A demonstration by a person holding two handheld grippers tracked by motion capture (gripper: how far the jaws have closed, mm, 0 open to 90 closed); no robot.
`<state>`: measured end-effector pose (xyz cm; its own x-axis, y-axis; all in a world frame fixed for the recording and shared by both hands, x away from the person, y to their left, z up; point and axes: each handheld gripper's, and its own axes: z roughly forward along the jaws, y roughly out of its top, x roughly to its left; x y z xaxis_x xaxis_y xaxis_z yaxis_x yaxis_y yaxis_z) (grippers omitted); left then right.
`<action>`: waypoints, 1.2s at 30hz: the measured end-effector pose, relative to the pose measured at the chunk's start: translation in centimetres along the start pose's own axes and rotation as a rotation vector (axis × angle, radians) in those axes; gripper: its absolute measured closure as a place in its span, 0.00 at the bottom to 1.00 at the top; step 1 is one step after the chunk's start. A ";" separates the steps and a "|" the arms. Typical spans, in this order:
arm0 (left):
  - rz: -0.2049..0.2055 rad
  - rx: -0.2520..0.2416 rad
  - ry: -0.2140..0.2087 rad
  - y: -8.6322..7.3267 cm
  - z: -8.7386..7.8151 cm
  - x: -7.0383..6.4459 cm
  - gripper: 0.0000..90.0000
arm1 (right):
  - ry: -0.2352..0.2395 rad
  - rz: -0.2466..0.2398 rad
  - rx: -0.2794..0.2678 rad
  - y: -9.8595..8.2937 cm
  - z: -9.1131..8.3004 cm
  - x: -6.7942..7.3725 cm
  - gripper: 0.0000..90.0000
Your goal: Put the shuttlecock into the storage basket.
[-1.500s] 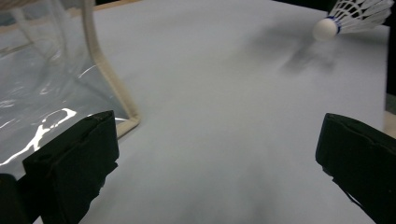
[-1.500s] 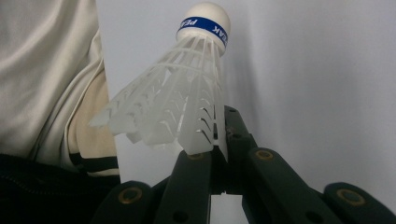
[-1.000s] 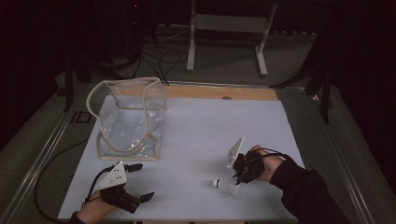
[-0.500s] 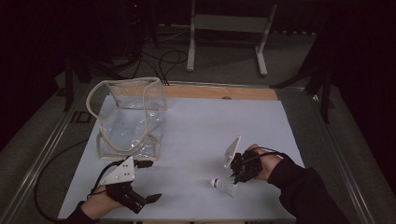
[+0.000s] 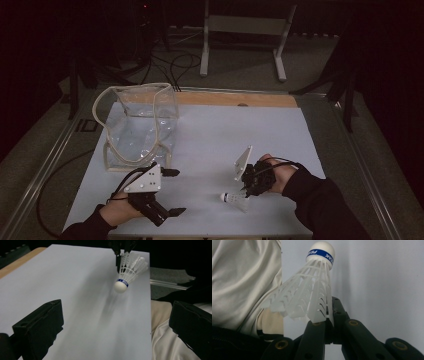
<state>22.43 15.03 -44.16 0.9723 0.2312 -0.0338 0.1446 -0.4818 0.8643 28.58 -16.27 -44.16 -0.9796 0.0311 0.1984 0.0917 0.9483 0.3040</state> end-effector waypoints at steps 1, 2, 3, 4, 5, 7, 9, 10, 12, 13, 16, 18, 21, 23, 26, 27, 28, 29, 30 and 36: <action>0.002 0.006 -0.002 0.1 0.2 0.0 0.01 | 0.000 -0.002 0.002 0.1 0.0 0.0 1.00; 0.005 0.006 -0.011 0.1 0.3 0.0 0.01 | 0.003 -0.007 0.006 0.2 0.1 0.1 1.00; 0.011 0.011 -0.012 0.2 0.5 0.0 0.01 | 0.002 -0.005 0.009 0.3 0.1 0.1 1.00; 0.016 0.014 -0.016 0.2 0.7 0.0 0.01 | 0.006 -0.011 0.005 0.4 0.2 0.2 1.00; 0.016 0.014 -0.016 0.2 0.7 0.0 0.01 | 0.006 -0.011 0.005 0.4 0.2 0.2 1.00; 0.039 0.026 -0.034 0.4 1.2 -0.2 0.01 | 0.009 -0.023 0.009 0.7 0.3 0.3 1.00; 0.047 0.032 -0.036 0.5 1.4 -0.3 0.01 | 0.010 -0.024 0.010 0.9 0.3 0.4 1.00; 0.048 0.034 -0.046 0.6 1.5 -0.3 0.01 | 0.010 -0.024 0.010 0.9 0.3 0.4 1.00; 0.063 0.050 -0.062 0.7 2.2 -0.5 0.01 | 0.014 -0.024 0.011 1.1 0.4 0.4 1.00; 0.065 0.054 -0.066 0.7 2.3 -0.5 0.01 | 0.018 -0.024 0.013 1.2 0.4 0.4 1.00; 0.077 0.063 -0.076 0.8 2.7 -0.5 0.02 | 0.021 -0.029 0.011 1.3 0.5 0.5 1.00; 0.079 0.064 -0.091 0.8 3.2 -0.6 0.04 | 0.025 -0.025 0.017 1.5 0.6 0.6 1.00; 0.085 0.069 -0.108 0.9 3.8 -0.6 0.05 | 0.030 -0.037 0.013 1.8 0.8 0.6 1.00; 0.090 0.082 -0.119 1.0 4.3 -0.6 0.06 | 0.029 -0.039 0.012 1.8 0.9 0.6 1.00; 0.091 0.097 -0.125 1.1 4.9 -0.6 0.10 | 0.038 -0.041 0.006 2.1 0.9 0.7 1.00; 0.089 0.101 -0.129 1.1 5.1 -0.6 0.11 | 0.039 -0.047 0.003 2.1 0.9 0.6 1.00; 0.088 0.103 -0.126 1.1 5.3 -0.6 0.11 | 0.039 -0.047 0.003 2.1 0.9 0.6 1.00; 0.087 0.101 -0.128 1.1 5.4 -0.6 0.14 | 0.037 -0.046 0.001 2.2 0.9 0.7 1.00; 0.083 0.107 -0.132 1.1 5.6 -0.5 0.14 | 0.037 -0.046 0.001 2.2 0.9 0.7 1.00; 0.080 0.173 -0.143 1.3 6.5 -0.6 0.16 | 0.042 -0.047 0.007 2.3 0.9 0.7 1.00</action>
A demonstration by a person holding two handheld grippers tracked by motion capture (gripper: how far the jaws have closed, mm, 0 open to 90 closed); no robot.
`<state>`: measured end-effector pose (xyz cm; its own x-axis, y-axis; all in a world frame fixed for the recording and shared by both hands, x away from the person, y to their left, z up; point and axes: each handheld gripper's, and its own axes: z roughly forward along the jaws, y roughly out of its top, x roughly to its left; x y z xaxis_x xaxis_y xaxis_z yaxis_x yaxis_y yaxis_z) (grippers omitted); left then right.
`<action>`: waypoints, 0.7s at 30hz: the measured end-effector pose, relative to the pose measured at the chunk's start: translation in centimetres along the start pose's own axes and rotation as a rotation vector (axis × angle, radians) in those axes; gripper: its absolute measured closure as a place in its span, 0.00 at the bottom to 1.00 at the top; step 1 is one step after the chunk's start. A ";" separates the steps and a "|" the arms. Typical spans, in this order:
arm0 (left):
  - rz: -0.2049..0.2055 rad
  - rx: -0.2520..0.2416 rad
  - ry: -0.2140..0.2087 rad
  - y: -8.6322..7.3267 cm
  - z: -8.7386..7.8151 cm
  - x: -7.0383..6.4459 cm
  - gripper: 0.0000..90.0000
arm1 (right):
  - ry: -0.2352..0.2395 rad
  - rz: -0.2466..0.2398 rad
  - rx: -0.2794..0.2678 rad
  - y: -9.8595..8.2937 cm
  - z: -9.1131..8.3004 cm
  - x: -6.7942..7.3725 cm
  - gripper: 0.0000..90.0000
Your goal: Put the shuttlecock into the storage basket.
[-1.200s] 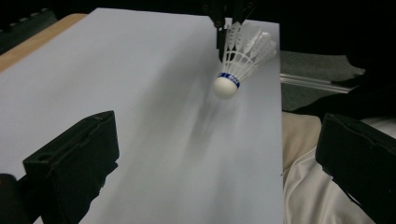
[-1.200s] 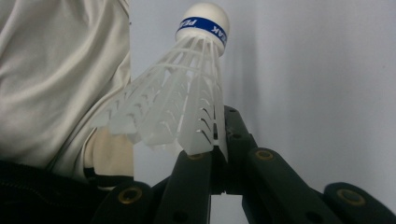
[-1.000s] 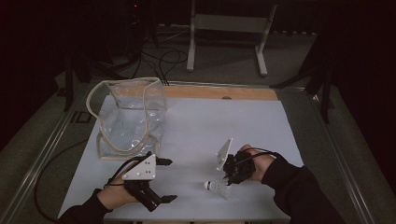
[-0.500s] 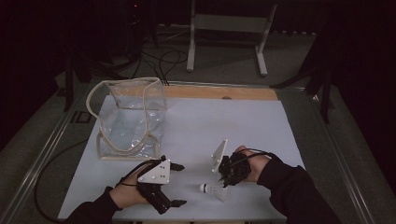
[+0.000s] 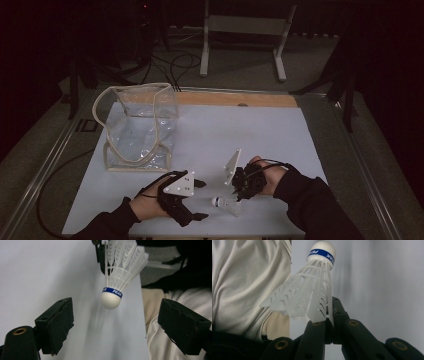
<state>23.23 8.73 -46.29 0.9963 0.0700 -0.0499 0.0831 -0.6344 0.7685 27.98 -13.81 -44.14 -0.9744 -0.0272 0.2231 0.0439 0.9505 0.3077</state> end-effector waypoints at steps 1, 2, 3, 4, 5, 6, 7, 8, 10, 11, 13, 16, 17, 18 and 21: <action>0.003 0.008 0.001 0.0 0.2 -0.1 0.16 | -0.003 -0.003 0.003 0.1 -0.1 0.0 1.00; 0.014 0.014 0.003 0.1 0.4 -0.1 0.16 | -0.003 -0.003 0.003 0.1 -0.1 0.0 1.00; 0.020 0.019 0.000 0.1 0.6 -0.2 0.17 | -0.001 0.001 0.005 0.1 -0.1 0.1 1.00; 0.033 0.030 0.001 0.2 0.8 -0.3 0.18 | -0.002 -0.002 0.002 0.1 -0.1 0.1 1.00; 0.039 0.037 0.002 0.2 1.0 -0.4 0.19 | -0.001 0.004 -0.001 0.2 -0.1 0.1 1.00; 0.054 0.046 0.004 0.3 1.1 -0.5 0.21 | -0.002 -0.004 -0.003 0.2 -0.1 0.0 1.00; 0.062 0.049 0.005 0.3 1.3 -0.6 0.21 | -0.002 -0.004 -0.003 0.2 -0.1 0.0 1.00; 0.068 0.050 0.002 0.4 1.3 -0.6 0.23 | -0.001 -0.006 -0.004 0.4 -0.1 0.1 1.00; 0.079 0.057 0.007 0.5 1.6 -0.8 0.24 | -0.003 -0.006 -0.005 0.4 -0.1 0.1 1.00; 0.084 0.056 0.004 0.5 1.7 -0.8 0.26 | 0.000 -0.006 -0.008 0.5 -0.1 0.1 1.00; 0.085 0.059 0.002 0.5 1.8 -0.8 0.27 | 0.001 -0.007 -0.004 0.6 0.0 0.2 1.00; 0.097 0.050 0.011 0.6 2.0 -0.9 0.36 | 0.008 -0.015 -0.009 0.9 0.1 0.2 1.00; 0.097 0.050 0.011 0.6 2.0 -0.9 0.40 | 0.008 -0.013 -0.011 1.0 0.1 0.2 1.00; 0.098 0.046 0.014 0.6 2.0 -0.9 0.42 | 0.010 -0.014 -0.010 1.1 0.1 0.2 1.00; 0.103 0.047 0.024 0.6 2.1 -0.9 0.48 | 0.013 -0.022 -0.012 1.2 0.2 0.2 1.00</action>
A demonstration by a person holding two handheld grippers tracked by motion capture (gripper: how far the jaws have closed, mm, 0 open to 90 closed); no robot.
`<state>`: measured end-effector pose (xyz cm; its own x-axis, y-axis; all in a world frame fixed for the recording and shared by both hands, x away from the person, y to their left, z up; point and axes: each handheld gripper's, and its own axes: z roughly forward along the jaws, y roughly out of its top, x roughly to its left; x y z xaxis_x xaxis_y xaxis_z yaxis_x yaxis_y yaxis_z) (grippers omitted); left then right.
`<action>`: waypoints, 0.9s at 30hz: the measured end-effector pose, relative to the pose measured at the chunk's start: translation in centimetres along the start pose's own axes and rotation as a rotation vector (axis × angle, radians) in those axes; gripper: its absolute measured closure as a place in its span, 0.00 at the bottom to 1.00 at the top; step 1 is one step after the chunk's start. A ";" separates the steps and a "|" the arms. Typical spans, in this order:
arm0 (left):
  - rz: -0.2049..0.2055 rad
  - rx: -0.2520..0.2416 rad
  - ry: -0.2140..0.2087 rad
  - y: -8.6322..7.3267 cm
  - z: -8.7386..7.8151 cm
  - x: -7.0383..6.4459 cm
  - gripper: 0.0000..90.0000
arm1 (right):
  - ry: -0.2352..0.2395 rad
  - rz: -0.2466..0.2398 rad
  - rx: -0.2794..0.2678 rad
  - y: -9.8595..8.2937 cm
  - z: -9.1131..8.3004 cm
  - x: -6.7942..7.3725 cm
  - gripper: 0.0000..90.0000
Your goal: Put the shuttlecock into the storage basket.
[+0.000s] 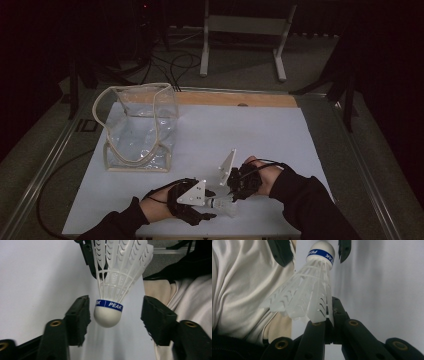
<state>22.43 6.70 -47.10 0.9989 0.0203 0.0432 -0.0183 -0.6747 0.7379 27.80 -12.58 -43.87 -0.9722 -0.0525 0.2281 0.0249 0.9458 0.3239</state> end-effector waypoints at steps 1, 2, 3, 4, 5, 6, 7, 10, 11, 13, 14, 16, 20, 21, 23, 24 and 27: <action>0.003 0.002 0.003 0.0 0.0 0.0 0.48 | 0.000 0.000 0.000 0.0 0.0 0.0 1.00; 0.004 0.002 0.004 0.0 0.1 0.0 0.53 | 0.000 0.006 -0.001 0.1 0.0 0.1 1.00; 0.009 0.004 0.004 0.0 0.1 0.0 0.55 | -0.002 0.002 -0.003 0.1 -0.1 0.0 1.00; 0.010 0.004 0.005 0.0 0.1 0.0 0.57 | -0.003 0.001 -0.005 0.1 -0.1 0.0 1.00; 0.010 0.004 0.009 0.0 0.0 0.0 0.57 | -0.003 0.001 -0.005 0.1 -0.1 0.0 1.00; 0.012 0.003 0.012 -0.1 0.0 0.0 0.60 | -0.003 0.002 -0.004 0.1 -0.1 0.0 1.00; 0.013 0.003 0.011 -0.1 0.0 0.1 0.61 | -0.002 0.002 -0.002 0.1 -0.1 0.0 1.00; 0.017 0.006 0.021 -0.1 0.0 0.1 0.69 | -0.004 0.000 -0.003 0.2 -0.1 0.1 1.00; 0.014 0.003 0.021 -0.1 -0.1 0.1 0.72 | -0.005 0.002 -0.005 0.2 0.0 0.1 1.00; 0.023 0.006 0.019 0.0 -0.1 0.1 0.73 | -0.003 0.001 -0.008 0.2 0.0 0.1 1.00; 0.031 0.015 0.015 0.0 -0.2 0.1 0.73 | -0.001 -0.003 -0.008 0.2 0.0 0.1 1.00; 0.043 0.021 0.014 0.1 -0.1 0.0 0.73 | 0.006 -0.005 -0.004 0.2 0.1 0.1 1.00; 0.042 0.032 0.009 0.1 -0.2 0.1 0.74 | -0.004 -0.009 -0.014 0.2 0.2 0.0 0.99; 0.038 0.036 0.007 0.1 -0.3 0.2 0.74 | -0.009 -0.007 -0.015 0.3 0.2 0.0 0.99; 0.043 0.047 0.006 0.1 -0.3 0.2 0.74 | -0.030 0.021 0.000 0.4 0.3 0.1 0.90; 0.041 0.052 -0.001 0.1 -0.4 0.2 0.74 | -0.040 0.026 0.004 0.4 0.3 0.1 0.83; 0.033 0.054 0.003 0.1 -0.6 0.3 0.74 | -0.086 0.042 -0.011 0.3 0.2 0.0 0.73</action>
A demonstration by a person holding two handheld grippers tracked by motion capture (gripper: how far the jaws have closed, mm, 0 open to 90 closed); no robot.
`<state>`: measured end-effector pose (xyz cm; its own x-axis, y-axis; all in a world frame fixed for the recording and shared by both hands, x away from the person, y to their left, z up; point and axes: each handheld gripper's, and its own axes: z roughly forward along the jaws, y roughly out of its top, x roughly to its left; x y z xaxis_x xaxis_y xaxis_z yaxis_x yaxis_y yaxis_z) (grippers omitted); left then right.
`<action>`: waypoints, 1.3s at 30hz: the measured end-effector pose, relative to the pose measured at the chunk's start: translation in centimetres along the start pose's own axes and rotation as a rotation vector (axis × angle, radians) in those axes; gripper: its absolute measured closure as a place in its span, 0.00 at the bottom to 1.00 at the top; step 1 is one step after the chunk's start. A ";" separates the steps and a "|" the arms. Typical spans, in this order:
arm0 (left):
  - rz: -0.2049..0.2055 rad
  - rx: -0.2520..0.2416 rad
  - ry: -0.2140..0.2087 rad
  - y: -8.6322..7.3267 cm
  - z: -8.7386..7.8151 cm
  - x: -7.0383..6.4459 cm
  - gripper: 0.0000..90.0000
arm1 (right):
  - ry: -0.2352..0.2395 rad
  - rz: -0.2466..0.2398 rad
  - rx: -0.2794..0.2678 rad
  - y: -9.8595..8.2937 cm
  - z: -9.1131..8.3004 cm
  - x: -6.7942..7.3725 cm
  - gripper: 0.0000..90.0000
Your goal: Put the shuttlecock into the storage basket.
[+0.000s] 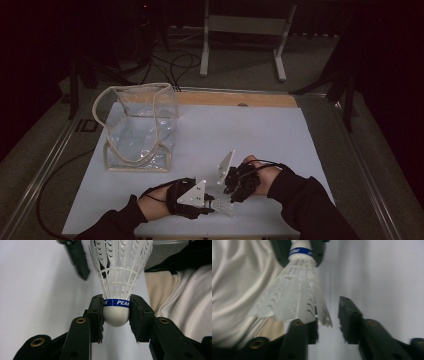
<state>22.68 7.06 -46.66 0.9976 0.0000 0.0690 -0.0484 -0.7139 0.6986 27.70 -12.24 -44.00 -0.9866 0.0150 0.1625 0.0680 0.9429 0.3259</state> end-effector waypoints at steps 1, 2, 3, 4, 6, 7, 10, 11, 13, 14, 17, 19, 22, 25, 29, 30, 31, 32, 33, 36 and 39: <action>-0.004 -0.004 0.014 -0.1 -0.1 0.0 0.74 | -0.005 0.007 -0.010 -0.1 -0.1 0.0 0.66; -0.010 -0.002 0.016 -0.1 -0.2 0.0 0.74 | -0.020 0.020 -0.032 -0.3 -0.3 -0.2 0.57; -0.006 0.002 0.018 -0.2 -0.3 0.1 0.74 | -0.026 0.029 -0.037 -0.3 -0.4 -0.2 0.50; -0.007 0.004 0.030 -0.2 -0.5 0.1 0.74 | -0.026 0.029 -0.037 -0.3 -0.4 -0.2 0.50; -0.010 -0.009 0.028 -0.4 -0.7 0.1 0.74 | -0.046 0.057 -0.050 -0.6 -0.7 -0.3 0.39; -0.017 -0.013 0.031 -0.5 -0.8 0.1 0.74 | -0.053 0.064 -0.058 -0.7 -0.7 -0.3 0.35; -0.024 -0.010 0.033 -0.7 -1.1 0.2 0.74 | -0.064 0.082 -0.063 -0.9 -0.7 -0.4 0.24; -0.029 -0.010 0.033 -0.8 -1.2 0.2 0.74 | -0.071 0.086 -0.068 -1.1 -0.8 -0.4 0.20; -0.034 -0.018 0.037 -1.0 -1.5 0.2 0.74 | -0.075 0.095 -0.087 -1.4 -0.9 -0.5 0.15; -0.037 -0.022 0.039 -1.1 -1.6 0.2 0.74 | -0.082 0.098 -0.096 -1.6 -1.0 -0.5 0.15; -0.046 -0.021 0.037 -1.3 -2.2 0.2 0.74 | -0.106 0.088 -0.106 -2.2 -1.1 -0.4 0.12; -0.046 -0.022 0.036 -1.5 -2.5 0.2 0.74 | -0.121 0.091 -0.130 -2.8 -1.2 -0.2 0.11; -0.064 -0.031 0.040 -1.7 -3.1 0.1 0.74 | -0.122 0.095 -0.156 -3.3 -1.4 -0.1 0.11; -0.076 -0.034 0.040 -1.9 -3.7 0.0 0.74 | -0.144 0.118 -0.202 -4.5 -1.4 0.0 0.10; -0.093 -0.048 0.051 -2.3 -4.5 0.0 0.74 | -0.145 0.132 -0.239 -5.6 -1.0 0.2 0.10; -0.093 -0.048 0.051 -2.3 -4.5 0.0 0.74 | -0.145 0.132 -0.239 -5.6 -1.0 0.2 0.10; -0.094 -0.047 0.054 -2.4 -4.7 0.0 0.74 | -0.148 0.132 -0.241 -5.8 -0.9 0.3 0.10; -0.095 -0.046 0.059 -2.5 -4.8 -0.1 0.74 | -0.150 0.144 -0.260 -6.2 -0.7 0.3 0.10; -0.102 -0.048 0.055 -2.6 -5.1 0.0 0.74 | -0.158 0.146 -0.274 -6.4 -0.6 0.4 0.10; -0.108 -0.048 0.060 -2.9 -5.4 0.0 0.74 | -0.178 0.156 -0.335 -7.6 -0.2 0.6 0.10; -0.117 -0.049 0.067 -3.2 -5.9 0.0 0.74 | -0.197 0.167 -0.363 -8.7 0.1 0.7 0.10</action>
<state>22.52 13.43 -44.70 0.9912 0.1290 0.0309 0.0644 -0.6715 0.7382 26.40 -20.36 -46.79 -0.9647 0.2536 0.0712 0.2417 0.7446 0.6222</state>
